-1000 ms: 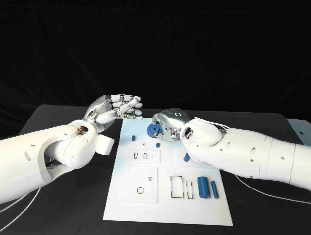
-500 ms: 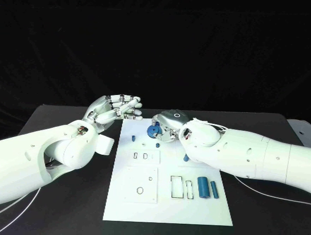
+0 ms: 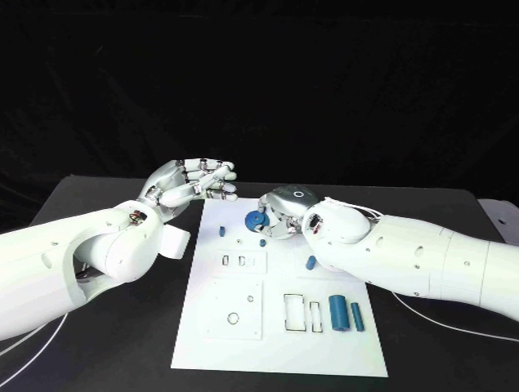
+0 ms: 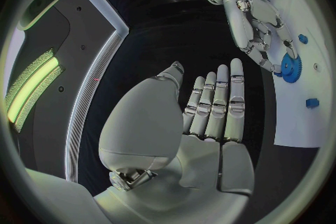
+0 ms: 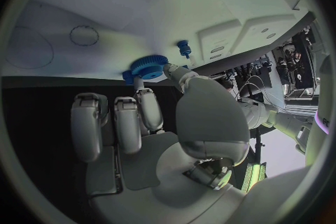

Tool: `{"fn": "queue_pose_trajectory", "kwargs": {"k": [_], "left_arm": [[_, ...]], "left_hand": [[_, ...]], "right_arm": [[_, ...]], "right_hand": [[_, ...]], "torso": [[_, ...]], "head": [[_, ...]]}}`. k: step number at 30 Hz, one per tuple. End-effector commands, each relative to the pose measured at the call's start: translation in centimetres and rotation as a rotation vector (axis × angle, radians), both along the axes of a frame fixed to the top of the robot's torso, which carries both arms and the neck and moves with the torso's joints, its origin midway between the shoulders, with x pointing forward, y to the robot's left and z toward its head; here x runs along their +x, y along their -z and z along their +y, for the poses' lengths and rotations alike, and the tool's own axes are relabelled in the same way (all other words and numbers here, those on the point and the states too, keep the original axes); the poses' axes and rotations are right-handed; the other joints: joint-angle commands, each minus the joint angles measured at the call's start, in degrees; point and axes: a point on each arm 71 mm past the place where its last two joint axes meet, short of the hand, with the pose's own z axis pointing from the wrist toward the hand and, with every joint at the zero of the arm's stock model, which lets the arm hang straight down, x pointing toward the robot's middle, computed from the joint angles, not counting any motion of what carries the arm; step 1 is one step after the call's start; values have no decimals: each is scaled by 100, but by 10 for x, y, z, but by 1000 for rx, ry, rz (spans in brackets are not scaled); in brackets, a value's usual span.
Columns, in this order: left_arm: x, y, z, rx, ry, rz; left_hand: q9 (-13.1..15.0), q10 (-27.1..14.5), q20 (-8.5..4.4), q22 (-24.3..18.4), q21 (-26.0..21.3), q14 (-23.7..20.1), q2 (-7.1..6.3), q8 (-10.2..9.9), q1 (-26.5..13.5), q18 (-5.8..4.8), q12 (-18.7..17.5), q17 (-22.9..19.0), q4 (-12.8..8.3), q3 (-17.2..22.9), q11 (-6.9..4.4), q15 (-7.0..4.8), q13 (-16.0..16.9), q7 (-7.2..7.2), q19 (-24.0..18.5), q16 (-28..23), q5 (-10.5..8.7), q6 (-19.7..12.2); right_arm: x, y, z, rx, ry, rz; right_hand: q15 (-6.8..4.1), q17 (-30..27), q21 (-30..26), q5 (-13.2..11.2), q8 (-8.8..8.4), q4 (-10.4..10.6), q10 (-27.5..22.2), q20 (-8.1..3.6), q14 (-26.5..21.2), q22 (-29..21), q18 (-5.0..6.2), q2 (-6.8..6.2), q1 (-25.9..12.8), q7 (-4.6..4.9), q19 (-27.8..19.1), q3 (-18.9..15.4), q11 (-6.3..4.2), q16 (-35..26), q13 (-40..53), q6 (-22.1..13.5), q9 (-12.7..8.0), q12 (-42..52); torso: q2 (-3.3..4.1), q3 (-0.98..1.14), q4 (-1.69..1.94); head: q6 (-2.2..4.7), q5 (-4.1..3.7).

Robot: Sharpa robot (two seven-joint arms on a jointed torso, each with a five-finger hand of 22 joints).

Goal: Assemble the parts on the task board

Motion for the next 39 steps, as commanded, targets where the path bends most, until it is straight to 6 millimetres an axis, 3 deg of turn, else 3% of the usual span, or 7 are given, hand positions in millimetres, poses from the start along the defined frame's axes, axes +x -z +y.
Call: {"fn": "queue_pose_trajectory", "kwargs": {"k": [1,8,14,21,25,31,39], "left_arm": [[-1,-1,-2,-10,18,-4],[-1,-1,-1,-10,17,-4],[1,-1,2,-7,8,-5],[3,0,6,-4,-4,-5],[4,1,6,-4,-3,-4],[5,2,4,-7,3,-2],[6,5,4,-8,4,1]], "left_hand": [[-6,13,28,-6,-26,-36,31,-25,3,30,-34,8,15,25,13,-8,4,143,26,-19,32,-18],[-6,13,28,-6,-26,-36,31,-25,3,30,-34,8,15,25,13,-8,4,143,26,-19,32,-18],[-6,13,28,-6,-26,-36,31,-25,3,30,-34,8,15,25,13,-8,4,143,26,-19,32,-18],[-10,30,28,-16,-33,-38,30,-33,14,30,-66,36,10,31,13,-8,4,142,30,-33,31,-15],[-10,30,28,-16,-33,-38,30,-33,14,30,-66,36,10,31,13,-8,4,142,30,-33,31,-15],[-10,34,28,-18,-34,-38,28,-33,17,30,-68,40,7,32,13,-8,5,140,31,-35,31,-13],[-10,34,28,-18,-34,-38,28,-33,17,30,-68,40,7,32,13,-8,5,140,31,-35,31,-13]], "right_arm": [[0,4,-2,-27,2,44],[0,-1,-13,30,18,0],[-9,-18,-42,169,20,-70],[-19,-34,-100,241,25,59],[-23,-35,-133,270,21,176],[-26,-33,-184,280,58,243],[-24,-18,-225,255,136,251]], "right_hand": [[37,617,16,24,-27,39,18,27,406,627,-98,4,-59,9,259,-3,12,35,128,54,8,37],[30,639,35,80,-44,61,44,22,410,655,-104,69,-51,1,270,21,4,43,162,99,23,71],[28,651,48,110,-145,-106,68,16,412,678,-108,51,163,9,279,94,5,49,193,93,34,101],[36,607,32,-11,-220,-250,36,24,399,666,-105,49,365,21,267,147,15,30,164,130,57,64],[28,577,38,-48,-287,-527,36,21,390,685,-108,48,738,23,265,263,15,15,174,172,78,70],[-43,572,32,-115,-401,-823,28,-27,388,688,-106,-77,1056,-65,257,309,-54,7,165,142,86,55],[-60,577,29,-119,-449,-877,19,-49,389,689,-106,-107,1104,-76,256,305,-71,6,152,94,86,38]], "torso": [[1,2,1],[3,1,1],[-22,-2,-21],[-61,-7,-74],[-85,-5,-114],[-100,28,-161],[-114,76,-170]], "head": [[-2,-4],[3,-21],[12,-28],[37,-67],[57,-113],[43,-168],[18,-186]]}}
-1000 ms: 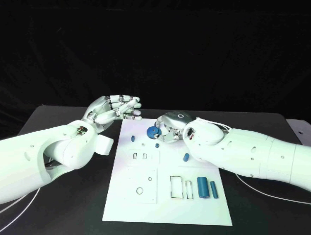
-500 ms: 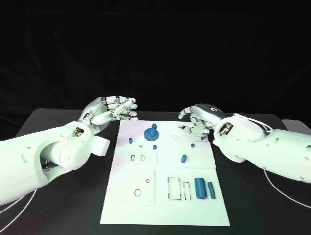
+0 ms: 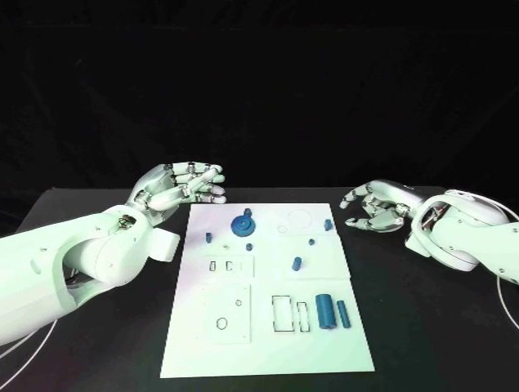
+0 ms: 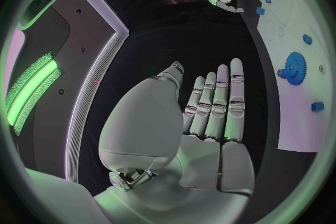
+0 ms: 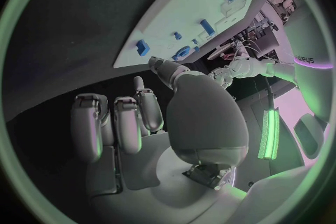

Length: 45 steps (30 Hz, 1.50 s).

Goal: Assemble the parts on the task board

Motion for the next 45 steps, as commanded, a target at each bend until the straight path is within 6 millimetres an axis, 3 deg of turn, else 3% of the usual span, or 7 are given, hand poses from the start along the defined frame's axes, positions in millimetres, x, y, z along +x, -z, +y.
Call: {"fn": "queue_pose_trajectory", "kwargs": {"k": [1,4,13,30,45], "left_arm": [[0,0,-2,-15,21,-5],[0,1,-2,-14,20,-4],[1,2,-1,-14,19,-2],[1,2,1,-12,16,1],[1,2,2,-10,13,3]], "left_hand": [[-5,34,28,-6,-34,-38,28,-33,17,30,-19,9,7,32,13,-8,5,140,31,-35,31,-13],[-5,39,28,-8,-35,-38,25,-33,23,30,-23,13,3,33,12,-8,5,139,31,-37,31,-11],[-5,39,28,-8,-35,-38,25,-33,23,30,-23,13,3,33,12,-8,5,139,31,-37,31,-11],[-5,39,28,-8,-35,-38,25,-33,23,30,-23,13,3,33,12,-8,5,139,31,-37,31,-11],[-5,39,28,-8,-35,-38,25,-33,23,30,-23,13,3,33,12,-8,5,139,31,-37,31,-11]], "right_arm": [[-1,8,-2,16,-37,40],[2,12,-5,12,-22,36],[12,22,3,9,3,25],[21,38,21,36,15,41],[23,39,31,60,11,39]], "right_hand": [[-39,570,-5,-24,-34,-31,-14,-50,408,684,-103,0,61,-9,253,-4,-38,-27,148,-34,3,-36],[-38,580,-1,-24,-43,-34,-11,-52,411,689,-105,-3,62,-6,255,-6,-36,-24,152,-45,3,-32],[-31,586,-4,-25,-77,-31,-1,-53,412,688,-105,1,49,14,254,-17,-22,-23,164,-85,3,-21],[0,614,-7,-22,-84,38,20,-34,420,688,-106,79,-28,53,255,-32,12,-13,187,-35,31,4],[14,635,7,-16,-21,74,62,-15,426,713,-110,146,-68,74,267,-39,33,-5,239,185,96,61]], "torso": [[-4,36,-8],[1,58,1],[22,88,28],[17,84,19],[24,84,21]], "head": [[-8,6],[-9,20],[-26,9],[-87,8],[-66,4]]}}
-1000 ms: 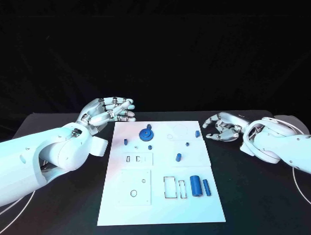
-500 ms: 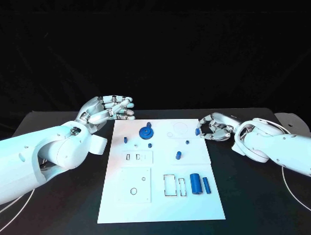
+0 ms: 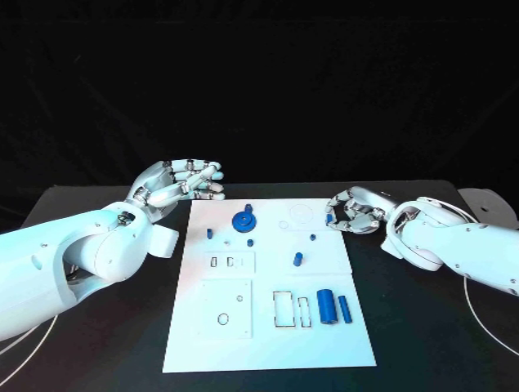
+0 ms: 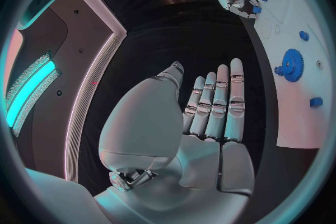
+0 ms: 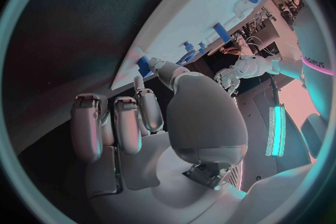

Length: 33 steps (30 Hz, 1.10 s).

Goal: Assemble the parts on the task board

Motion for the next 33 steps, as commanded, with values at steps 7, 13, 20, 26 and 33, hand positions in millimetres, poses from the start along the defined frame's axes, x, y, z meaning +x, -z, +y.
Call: {"fn": "queue_pose_trajectory", "kwargs": {"k": [7,13,20,26,33], "left_arm": [[-1,-1,-2,-11,17,-3],[-1,-1,-1,-11,17,-2],[-1,-1,-1,-10,16,-1],[-1,-1,-1,-10,16,-1],[-1,-1,-1,-9,16,-1]], "left_hand": [[-6,39,29,-9,-35,-38,25,-33,23,30,-23,8,3,33,12,-8,5,139,31,-37,31,-11],[-6,39,29,-9,-35,-38,25,-33,23,30,-23,8,3,33,12,-8,5,139,31,-37,31,-11],[-7,57,28,-16,-40,-40,28,-35,41,30,-42,28,-7,45,10,-9,7,137,34,-47,32,-3],[-8,58,28,-17,-40,-40,30,-35,43,30,-44,30,-8,46,10,-9,7,137,34,-48,32,-2],[-8,59,28,-17,-41,-40,33,-35,46,30,-45,31,-9,49,10,-9,7,136,34,-49,32,-1]], "right_arm": [[1,1,1,-1,9,-1],[2,2,2,-8,7,3],[3,2,4,-13,7,2],[3,2,4,-12,14,-8],[4,0,4,-11,35,-33]], "right_hand": [[7,648,14,-21,134,30,51,-16,427,725,-112,119,26,-21,272,9,-2,-2,265,288,72,56],[-11,658,14,-25,203,16,52,-30,429,730,-112,144,38,-64,273,18,-37,0,266,432,116,56],[-19,658,16,-27,226,14,52,-36,429,733,-112,146,35,-81,275,16,-53,0,266,481,132,55],[-20,665,13,-29,227,16,50,-37,431,730,-112,142,28,-82,273,11,-54,2,264,483,133,52],[-40,689,30,41,257,38,77,-54,436,755,-117,231,25,-119,284,50,-87,11,292,551,158,80]], "torso": [[4,-3,0],[6,1,5],[6,0,-2],[6,1,0],[6,1,1]], "head": [[12,-10],[2,-14],[-15,-11],[-21,-9],[-26,-15]]}}
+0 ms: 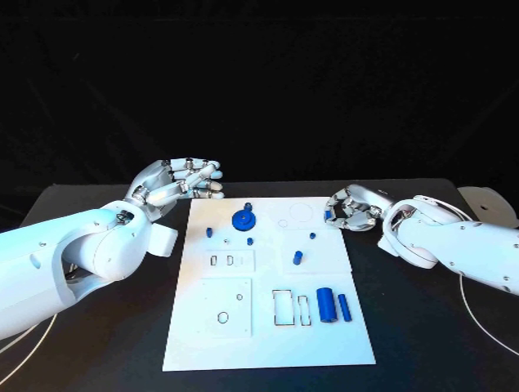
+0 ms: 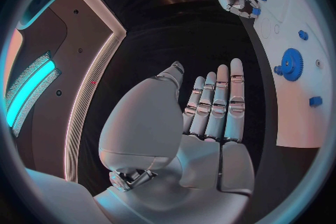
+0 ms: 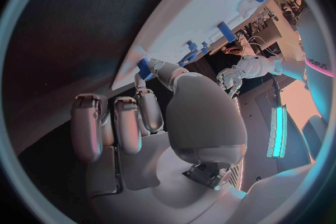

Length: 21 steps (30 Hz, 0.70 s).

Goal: Assemble the parts on the task board

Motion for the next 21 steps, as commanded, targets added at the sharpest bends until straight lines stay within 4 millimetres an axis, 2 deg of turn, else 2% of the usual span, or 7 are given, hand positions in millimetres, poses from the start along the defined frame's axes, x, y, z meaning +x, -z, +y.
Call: {"fn": "queue_pose_trajectory", "kwargs": {"k": [1,14,21], "left_arm": [[-1,-1,-2,-10,17,-3],[0,-1,0,-8,14,-1],[1,0,2,-6,8,-1]], "left_hand": [[-8,38,7,-6,-18,-40,33,-35,46,31,-24,9,8,33,-11,-9,6,136,13,-22,32,-1],[-9,43,7,-9,-19,-40,45,-36,61,31,-31,15,1,45,-12,-10,6,134,15,-26,32,1],[-9,47,6,-10,-20,-40,50,-37,75,31,-35,20,-6,54,-13,-10,7,132,16,-28,32,2]], "right_arm": [[0,-1,0,-8,17,-27],[-3,-5,5,20,34,-63],[-14,-15,23,41,15,-69]], "right_hand": [[-46,687,34,53,49,15,28,-58,436,764,-119,107,35,-24,287,39,-42,11,298,79,25,32],[-116,726,58,95,157,12,68,-118,446,800,-126,279,63,-125,305,125,-130,24,329,265,104,59],[-131,738,57,106,166,-1,68,-138,449,802,-127,363,89,-139,306,184,-148,27,324,265,126,48]], "torso": [[0,-1,0],[-4,-3,0],[-13,-7,-5]], "head": [[-7,-2],[-21,10],[-29,39]]}}
